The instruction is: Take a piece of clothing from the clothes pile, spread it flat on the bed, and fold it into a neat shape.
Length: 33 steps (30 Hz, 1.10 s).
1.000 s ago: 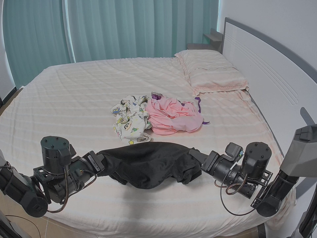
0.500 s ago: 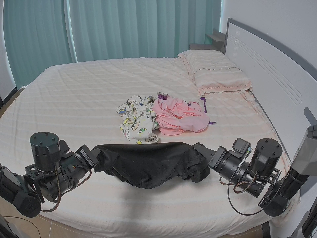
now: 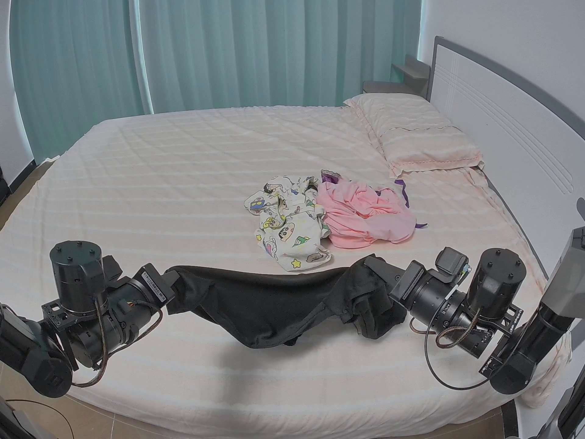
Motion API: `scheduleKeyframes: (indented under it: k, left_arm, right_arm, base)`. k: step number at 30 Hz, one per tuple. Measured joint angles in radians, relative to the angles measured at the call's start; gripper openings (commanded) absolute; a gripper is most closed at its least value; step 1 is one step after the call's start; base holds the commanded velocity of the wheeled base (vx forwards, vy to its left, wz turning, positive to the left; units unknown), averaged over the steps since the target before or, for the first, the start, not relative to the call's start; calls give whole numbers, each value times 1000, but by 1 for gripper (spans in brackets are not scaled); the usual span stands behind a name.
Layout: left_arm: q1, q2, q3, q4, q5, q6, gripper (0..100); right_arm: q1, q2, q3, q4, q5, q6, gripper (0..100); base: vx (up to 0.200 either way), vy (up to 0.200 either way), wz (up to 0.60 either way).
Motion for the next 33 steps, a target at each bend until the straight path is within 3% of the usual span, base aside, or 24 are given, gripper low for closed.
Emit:
scheduleKeyframes:
  k: [33]
  left_arm:
    - [-1, -7, 15, 0, -2, 0, 0]
  right_arm:
    - [10, -15, 8, 0, 0, 1, 0]
  base:
    - [0, 200, 0]
